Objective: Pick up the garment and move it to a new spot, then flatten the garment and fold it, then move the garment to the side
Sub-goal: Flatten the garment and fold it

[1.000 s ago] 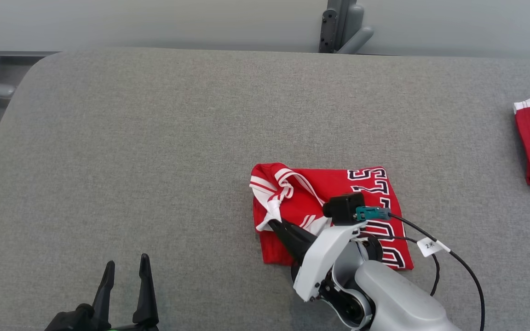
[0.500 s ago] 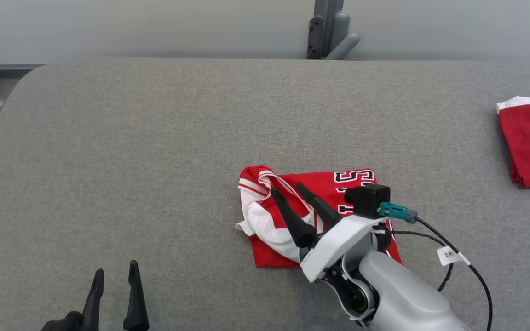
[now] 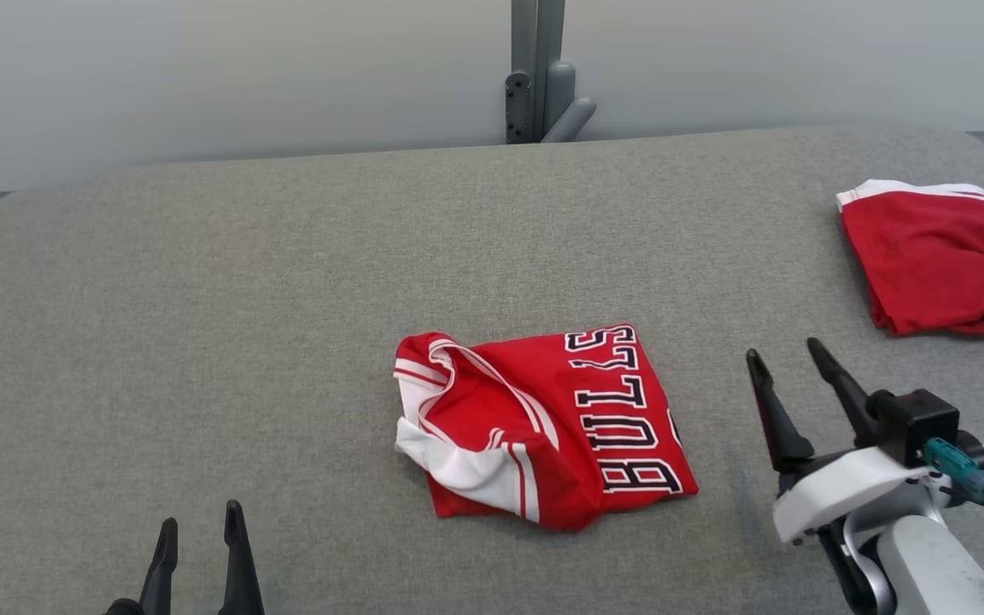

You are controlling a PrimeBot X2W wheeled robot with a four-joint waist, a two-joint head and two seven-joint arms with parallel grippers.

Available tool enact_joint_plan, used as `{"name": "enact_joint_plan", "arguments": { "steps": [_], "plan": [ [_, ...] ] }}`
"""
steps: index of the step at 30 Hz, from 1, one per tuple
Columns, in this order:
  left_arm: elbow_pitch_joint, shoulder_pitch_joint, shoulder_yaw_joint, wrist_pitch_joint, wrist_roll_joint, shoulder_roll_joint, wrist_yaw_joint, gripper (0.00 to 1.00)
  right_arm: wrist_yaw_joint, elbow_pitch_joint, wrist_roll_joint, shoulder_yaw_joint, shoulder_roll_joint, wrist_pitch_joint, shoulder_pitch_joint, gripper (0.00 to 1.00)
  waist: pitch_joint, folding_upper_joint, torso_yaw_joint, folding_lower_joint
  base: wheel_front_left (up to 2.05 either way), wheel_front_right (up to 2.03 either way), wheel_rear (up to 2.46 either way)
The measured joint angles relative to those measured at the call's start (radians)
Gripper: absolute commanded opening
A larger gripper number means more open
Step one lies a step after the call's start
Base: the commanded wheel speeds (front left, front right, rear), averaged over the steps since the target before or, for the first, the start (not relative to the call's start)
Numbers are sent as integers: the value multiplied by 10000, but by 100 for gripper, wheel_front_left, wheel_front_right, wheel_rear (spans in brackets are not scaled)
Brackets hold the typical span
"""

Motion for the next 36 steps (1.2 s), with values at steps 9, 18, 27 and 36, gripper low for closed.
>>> {"name": "enact_joint_plan", "arguments": {
  "steps": [9, 18, 27, 36],
  "plan": [
    [15, 107, -67, -2, 56, 0, 21, 100, 2, -704, -2757, -2196, 782, -2, 1512, 100, -390, 0, -165, 0, 0, 0, 0],
    [-35, 125, 36, -2, 203, 0, 19, 100, 2, -895, -3131, -2531, 1227, -4, 2040, 100, -529, 0, 48, 0, 0, 0, 0],
    [-44, -153, -148, 0, 253, 0, -130, 100, 2, -276, -3219, -798, 1475, -12, 1058, 0, -132, 0, 395, 0, 0, 0, 0],
    [213, -877, -167, 0, 280, 0, -351, 100, 4, 1925, -3206, 1243, 1569, -12, -547, 0, 699, 0, 896, 0, 0, 0, 0]
  ]
}}
